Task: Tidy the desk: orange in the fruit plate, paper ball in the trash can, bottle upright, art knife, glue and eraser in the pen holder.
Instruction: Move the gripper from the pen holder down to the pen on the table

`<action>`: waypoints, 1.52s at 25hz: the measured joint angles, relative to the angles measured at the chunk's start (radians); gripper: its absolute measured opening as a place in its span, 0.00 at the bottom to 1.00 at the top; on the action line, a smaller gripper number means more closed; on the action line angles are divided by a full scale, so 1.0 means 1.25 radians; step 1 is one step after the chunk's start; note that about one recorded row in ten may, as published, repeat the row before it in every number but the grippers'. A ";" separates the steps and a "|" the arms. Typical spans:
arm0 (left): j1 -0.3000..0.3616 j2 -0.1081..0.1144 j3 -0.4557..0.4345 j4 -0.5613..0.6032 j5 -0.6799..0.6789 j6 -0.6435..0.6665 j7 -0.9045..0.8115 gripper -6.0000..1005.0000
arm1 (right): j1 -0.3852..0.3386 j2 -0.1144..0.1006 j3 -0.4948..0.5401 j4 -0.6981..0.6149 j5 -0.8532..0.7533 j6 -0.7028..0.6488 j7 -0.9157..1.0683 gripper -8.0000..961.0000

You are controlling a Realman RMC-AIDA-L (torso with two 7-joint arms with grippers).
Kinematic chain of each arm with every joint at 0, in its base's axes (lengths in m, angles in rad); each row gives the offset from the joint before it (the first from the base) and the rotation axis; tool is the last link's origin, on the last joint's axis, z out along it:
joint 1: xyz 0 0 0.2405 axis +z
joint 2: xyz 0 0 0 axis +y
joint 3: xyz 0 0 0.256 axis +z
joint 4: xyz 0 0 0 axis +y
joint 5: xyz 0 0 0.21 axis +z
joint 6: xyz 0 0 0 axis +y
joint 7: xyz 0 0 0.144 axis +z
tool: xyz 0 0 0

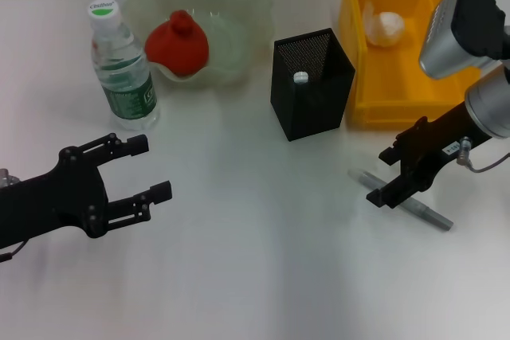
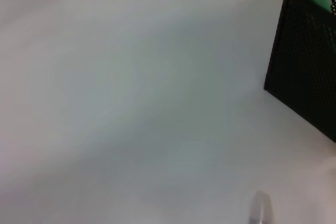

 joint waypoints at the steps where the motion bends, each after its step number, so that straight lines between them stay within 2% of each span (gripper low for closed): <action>1: 0.000 0.000 0.000 0.000 0.000 0.000 0.000 0.78 | 0.000 0.000 -0.003 0.002 0.000 0.006 0.000 0.85; 19: -0.003 -0.002 0.000 0.000 -0.001 -0.002 0.002 0.78 | 0.007 0.005 -0.054 0.040 0.006 0.066 -0.006 0.85; 38: -0.008 -0.001 -0.001 0.000 -0.001 -0.002 0.001 0.78 | 0.009 0.005 -0.057 0.041 0.008 0.071 -0.006 0.84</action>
